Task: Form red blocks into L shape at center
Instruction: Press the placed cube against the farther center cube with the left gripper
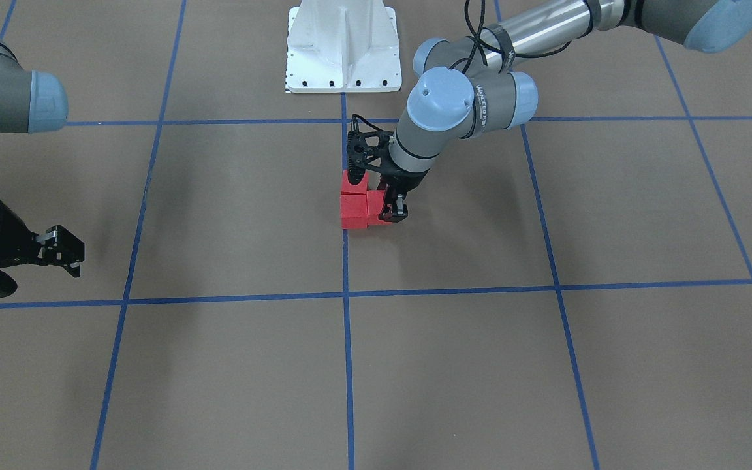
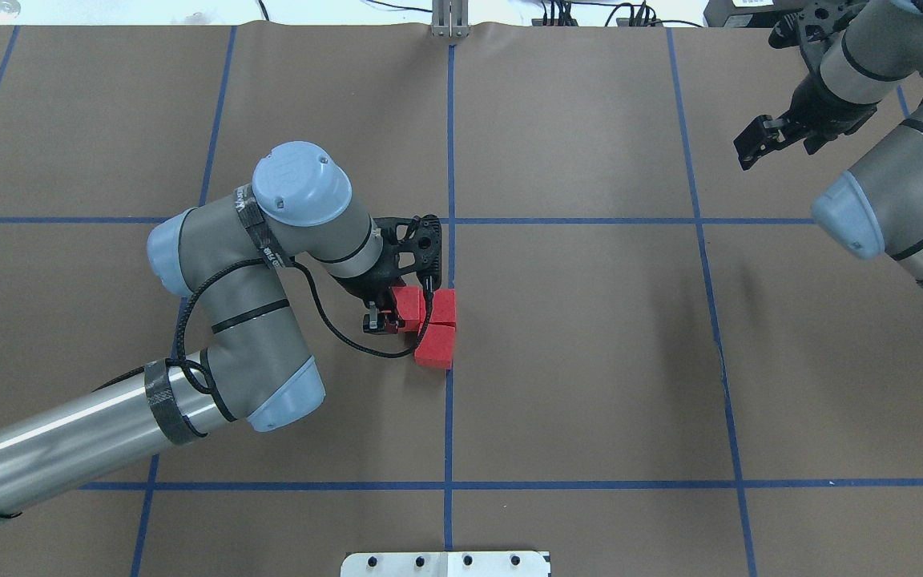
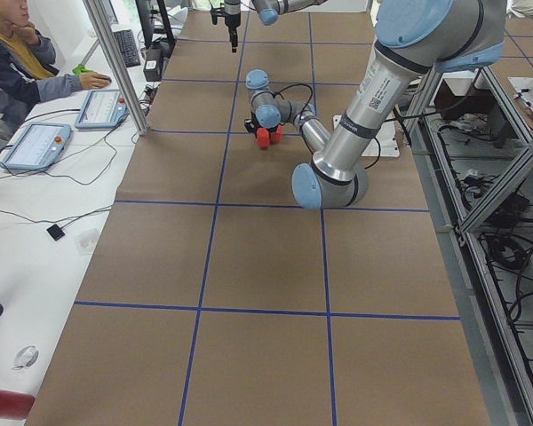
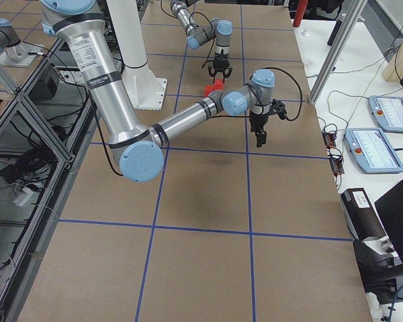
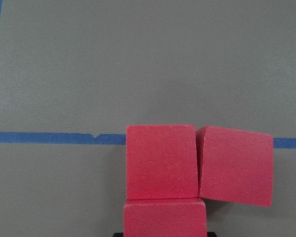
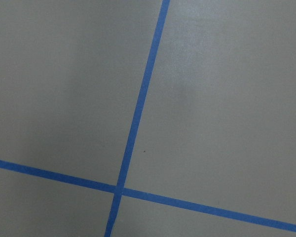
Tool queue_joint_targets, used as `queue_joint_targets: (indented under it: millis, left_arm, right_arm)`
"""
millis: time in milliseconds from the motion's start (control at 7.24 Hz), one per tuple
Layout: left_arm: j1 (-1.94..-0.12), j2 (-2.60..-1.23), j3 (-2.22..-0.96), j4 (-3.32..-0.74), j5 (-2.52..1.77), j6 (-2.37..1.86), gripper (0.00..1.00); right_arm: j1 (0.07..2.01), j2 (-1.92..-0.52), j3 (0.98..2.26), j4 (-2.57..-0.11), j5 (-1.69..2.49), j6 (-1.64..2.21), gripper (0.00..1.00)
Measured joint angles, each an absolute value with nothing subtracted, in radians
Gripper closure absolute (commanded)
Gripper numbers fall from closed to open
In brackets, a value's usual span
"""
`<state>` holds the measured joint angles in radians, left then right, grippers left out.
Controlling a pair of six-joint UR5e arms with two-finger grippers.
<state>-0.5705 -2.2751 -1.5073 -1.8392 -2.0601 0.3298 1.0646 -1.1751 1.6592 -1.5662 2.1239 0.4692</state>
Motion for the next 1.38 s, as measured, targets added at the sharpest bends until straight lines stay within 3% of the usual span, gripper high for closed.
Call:
queue_joint_targets:
  millis: [828,1380]
  left_arm:
    - [-0.574,-2.272,-1.505,-1.839,-2.061,0.329,1.00]
    - [-0.569,-2.270,-1.505,-1.840,-2.062,0.328,0.78]
  right_arm:
    - [1.065,-1.174,1.655,-1.566,2.124,0.469,0.01]
    - [1.065,-1.174,1.655,-1.566,2.124,0.469,0.01]
